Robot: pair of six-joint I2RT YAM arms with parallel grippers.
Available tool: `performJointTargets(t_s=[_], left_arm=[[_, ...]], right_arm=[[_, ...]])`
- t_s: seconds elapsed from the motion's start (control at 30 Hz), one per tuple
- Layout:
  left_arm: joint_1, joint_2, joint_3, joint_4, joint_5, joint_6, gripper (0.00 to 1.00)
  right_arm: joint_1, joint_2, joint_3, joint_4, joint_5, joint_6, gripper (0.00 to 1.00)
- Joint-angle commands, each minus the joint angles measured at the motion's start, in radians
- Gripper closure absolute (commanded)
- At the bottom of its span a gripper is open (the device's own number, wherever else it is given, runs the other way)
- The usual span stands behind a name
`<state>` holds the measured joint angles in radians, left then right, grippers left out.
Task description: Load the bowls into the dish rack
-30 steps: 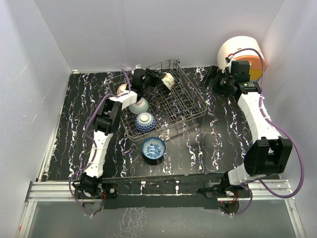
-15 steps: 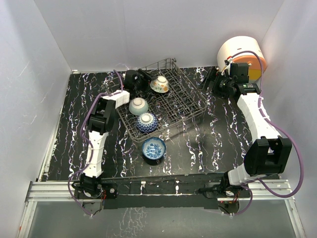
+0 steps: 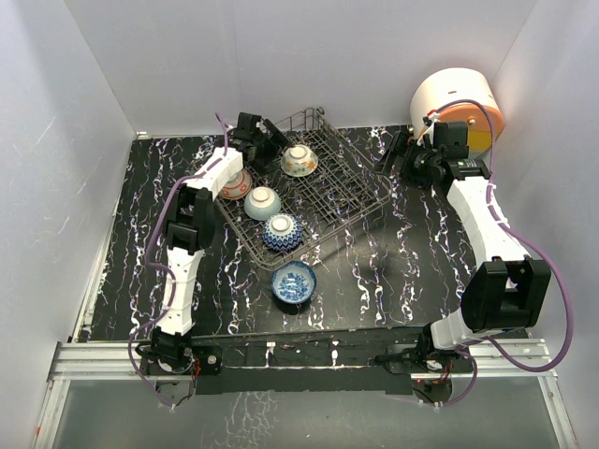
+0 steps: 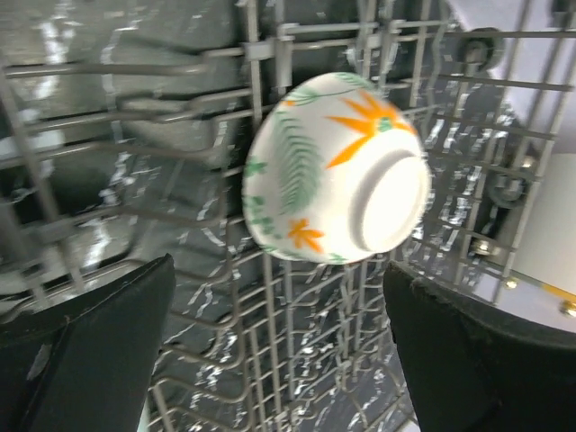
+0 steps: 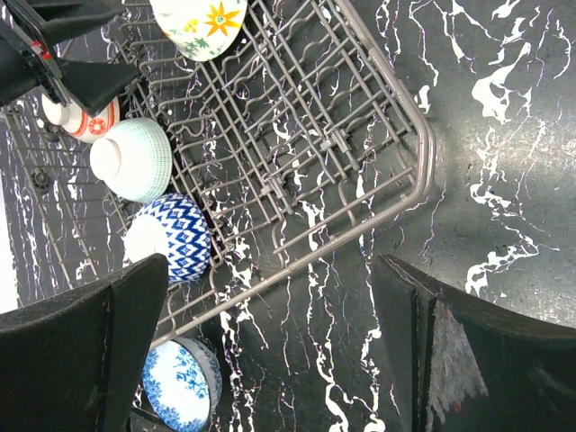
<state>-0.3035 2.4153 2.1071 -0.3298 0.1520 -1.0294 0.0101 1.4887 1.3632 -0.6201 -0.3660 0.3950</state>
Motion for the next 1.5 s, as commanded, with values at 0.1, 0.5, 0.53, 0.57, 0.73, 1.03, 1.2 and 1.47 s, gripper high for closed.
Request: performJointTargets(t_s=[0.1,0.5,0.53,0.57,0.73,1.03,1.2,1.47], left_arm=[[0.009,-0.122,0.077,-0.236,-0.072,0.126,0.03],[-0.121,-0.603,-0.314,-0.149,-0.005,0.442,0.03],[-0.172,-0.639,-0.346,-0.184,-0.028,0.504,0.03],[-0.224,-0.665,-0.371,-0.229,-0.054,0.574,0.03],[-0.48,-0.786,-0.504,-0.358,-0.191,0.813,0.03],[-0.67,-0.922,-0.734,-0.412,-0.225,0.796,0.09],[-0.728,-0.943,-0.853,-0.313,-0.237,0.789,0.12],[-0.785,-0.85,-0.877,-0.21,-0.229,0.826,0.15]], right_arm=[[-0.007,-0.046,-0.005,0.05,-0.008,-0.001,0.01],[-0.007,-0.058,-0.033,0.049,0.002,0.005,0.01],[-0.007,-0.057,-0.035,0.047,0.004,0.005,0.01],[-0.007,-0.057,-0.037,0.046,0.011,0.002,0.01],[-0.007,-0.07,-0.064,0.04,0.051,-0.013,0.01],[-0.007,-0.076,-0.105,0.047,0.017,0.011,0.01],[-0.007,-0.087,-0.135,0.054,-0.005,0.021,0.01],[-0.007,-0.127,-0.184,0.054,0.001,0.024,0.01]])
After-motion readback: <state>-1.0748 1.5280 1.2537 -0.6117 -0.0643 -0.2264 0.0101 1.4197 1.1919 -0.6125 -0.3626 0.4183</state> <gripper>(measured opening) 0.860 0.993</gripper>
